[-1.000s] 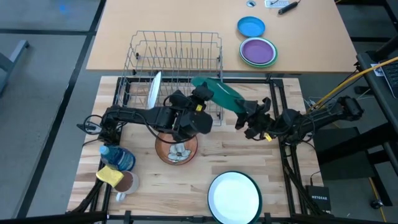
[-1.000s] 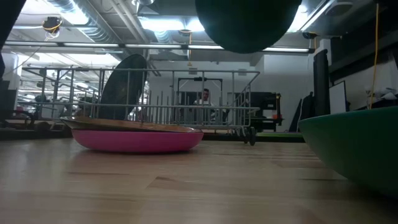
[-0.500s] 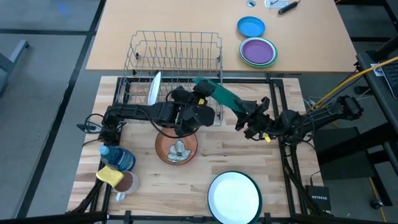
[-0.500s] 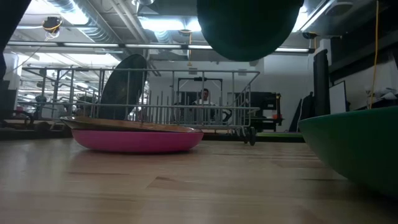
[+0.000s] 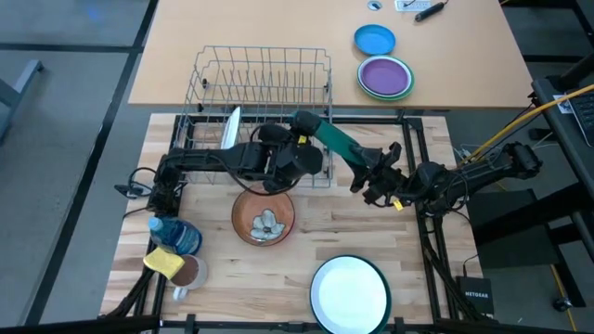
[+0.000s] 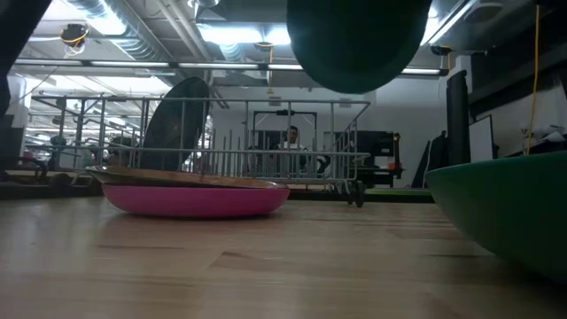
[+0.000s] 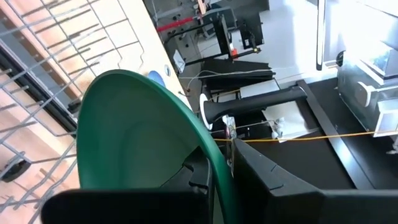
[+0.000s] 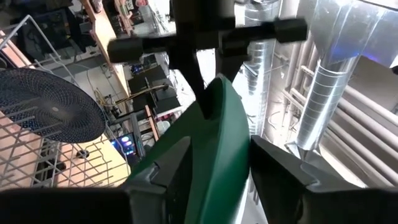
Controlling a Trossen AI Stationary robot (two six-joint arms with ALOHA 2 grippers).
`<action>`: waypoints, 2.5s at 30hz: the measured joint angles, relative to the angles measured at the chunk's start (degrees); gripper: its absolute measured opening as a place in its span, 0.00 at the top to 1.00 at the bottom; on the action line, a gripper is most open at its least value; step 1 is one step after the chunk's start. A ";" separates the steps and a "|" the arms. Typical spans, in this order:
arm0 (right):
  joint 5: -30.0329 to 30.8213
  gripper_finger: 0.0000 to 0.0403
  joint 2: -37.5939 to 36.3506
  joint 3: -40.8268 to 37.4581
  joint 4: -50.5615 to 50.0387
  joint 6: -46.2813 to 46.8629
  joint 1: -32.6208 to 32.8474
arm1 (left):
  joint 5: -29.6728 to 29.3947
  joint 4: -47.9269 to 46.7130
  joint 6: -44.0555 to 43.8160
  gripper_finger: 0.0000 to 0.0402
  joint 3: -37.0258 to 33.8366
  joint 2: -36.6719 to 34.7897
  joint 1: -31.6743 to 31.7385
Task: Sort dishes
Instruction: Put the top green plate on the dish rack
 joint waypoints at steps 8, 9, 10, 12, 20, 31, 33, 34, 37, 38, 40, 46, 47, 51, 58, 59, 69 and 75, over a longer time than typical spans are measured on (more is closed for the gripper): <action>-2.32 0.61 -0.01 -0.15 1.00 -0.29 -1.18 | -1.61 -2.05 5.24 0.94 0.00 -0.24 2.51; -1.78 0.61 -0.01 -0.15 0.92 -0.32 -1.41 | -2.07 -3.05 6.57 0.95 -0.02 -0.26 2.60; -1.38 0.61 -0.01 -0.15 0.88 -0.43 -1.46 | -1.71 -1.59 7.57 0.97 0.02 -0.30 2.36; -1.06 0.61 -0.01 -0.15 1.18 -0.47 -1.45 | 0.73 0.16 7.73 0.99 0.07 -0.31 2.07; 0.26 0.61 -0.01 -0.10 1.35 0.38 -1.31 | 0.59 1.50 14.07 1.00 0.07 -0.24 3.32; 18.50 0.61 -0.81 -0.10 8.77 24.55 -4.25 | 5.36 9.44 41.60 1.00 0.07 -0.24 6.28; 20.03 0.61 -0.84 -0.10 8.38 28.95 -5.61 | 9.57 11.90 48.73 1.00 0.09 -0.24 7.00; 20.80 0.61 -0.83 -0.10 8.29 30.83 -6.39 | 12.03 12.86 52.60 1.00 0.09 -0.24 7.33; 22.46 0.61 -0.85 -0.10 8.11 34.77 -8.47 | 19.87 15.29 62.43 1.00 0.09 -0.24 8.26; 22.52 0.61 -0.88 -0.10 7.63 35.95 -9.04 | 21.81 15.55 65.15 1.00 0.09 -0.24 8.49; 22.55 0.61 -1.40 -0.10 5.75 37.49 -9.80 | 25.23 15.97 70.26 1.00 0.09 -0.45 8.96; 20.16 0.61 -4.38 -0.06 -1.82 43.81 -10.14 | 39.36 14.12 82.92 1.00 0.09 -2.15 10.75; 19.22 0.61 -5.20 -0.06 -3.76 45.14 -10.14 | 42.09 12.76 84.16 1.00 0.10 -2.65 11.16; 14.28 0.61 -8.48 -0.06 -11.71 50.02 -10.14 | 52.41 4.31 87.02 1.00 0.17 -4.86 12.80; 3.00 0.61 -15.44 -0.06 -28.74 55.79 -10.14 | 69.25 -13.88 89.08 1.00 0.15 -6.56 15.10; 1.14 0.61 -16.51 -0.06 -30.87 56.69 -10.14 | 71.83 -15.46 89.65 1.00 0.15 -6.56 15.30; -16.32 0.61 -20.93 15.20 -65.90 70.56 -10.14 | 93.68 -19.18 96.35 1.00 0.15 -6.65 15.64; -29.54 0.61 -16.77 28.90 -79.25 73.59 -10.16 | 103.12 -21.75 100.77 1.00 0.15 -6.91 15.58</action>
